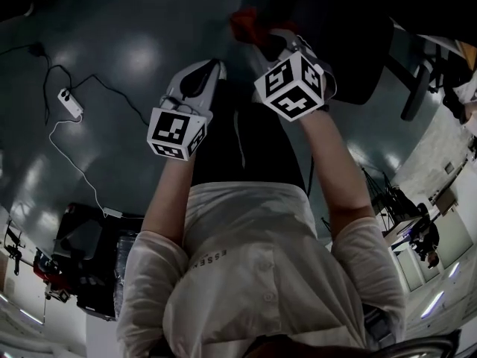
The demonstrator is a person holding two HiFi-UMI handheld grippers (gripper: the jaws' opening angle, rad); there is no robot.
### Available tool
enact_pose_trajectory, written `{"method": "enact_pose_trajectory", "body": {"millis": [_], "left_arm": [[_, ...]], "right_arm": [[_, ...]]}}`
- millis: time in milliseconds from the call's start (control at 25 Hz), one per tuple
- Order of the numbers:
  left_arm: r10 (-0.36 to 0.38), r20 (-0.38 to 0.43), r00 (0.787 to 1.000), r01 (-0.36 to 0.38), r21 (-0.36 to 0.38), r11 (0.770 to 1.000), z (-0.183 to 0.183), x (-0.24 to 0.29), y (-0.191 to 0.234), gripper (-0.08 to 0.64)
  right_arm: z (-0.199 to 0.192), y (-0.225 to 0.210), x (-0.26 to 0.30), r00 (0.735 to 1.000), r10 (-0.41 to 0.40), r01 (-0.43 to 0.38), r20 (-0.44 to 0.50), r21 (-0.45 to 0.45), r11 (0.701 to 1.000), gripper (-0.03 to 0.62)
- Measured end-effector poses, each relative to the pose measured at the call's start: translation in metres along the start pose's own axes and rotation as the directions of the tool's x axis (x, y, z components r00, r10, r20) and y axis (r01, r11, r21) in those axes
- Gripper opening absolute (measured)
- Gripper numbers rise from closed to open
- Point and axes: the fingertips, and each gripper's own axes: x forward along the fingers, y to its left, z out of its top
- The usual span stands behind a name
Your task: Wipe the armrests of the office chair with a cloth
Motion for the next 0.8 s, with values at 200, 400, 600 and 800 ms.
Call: {"method": "enact_pose_trajectory", "body": {"millis": [200, 400, 600, 800], "left_arm": [[-0.006, -0.013, 1.000, 0.006, 0.006, 1.000, -0.003, -0.012, -0.003, 0.017], [-0.022, -0.001, 1.000, 0.022, 0.023, 0.999, 0.006, -0.018, -0.025, 0.017], [-0.030, 0.059, 0.998, 0.027, 0.043, 0.999, 0.031, -0.032, -0.046, 0.017], [-0.073, 0.121, 0.990, 0.059, 0.120, 0.991, 0.066, -0.038, -0.087, 0.017]], "right_arm": [[-0.007, 0.044, -0.006, 0.999, 0.050, -0.050, -0.002, 0.047, 0.998, 0.048], [-0.014, 0.077, -0.023, 0.992, 0.111, -0.118, 0.059, 0.129, 0.985, 0.048], [0.001, 0.072, -0.069, 0.972, -0.028, -0.022, 0.233, 0.208, 0.978, 0.048], [-0.001, 0.044, -0.146, 0.873, -0.245, 0.068, 0.422, 0.392, 0.917, 0.048]]}}
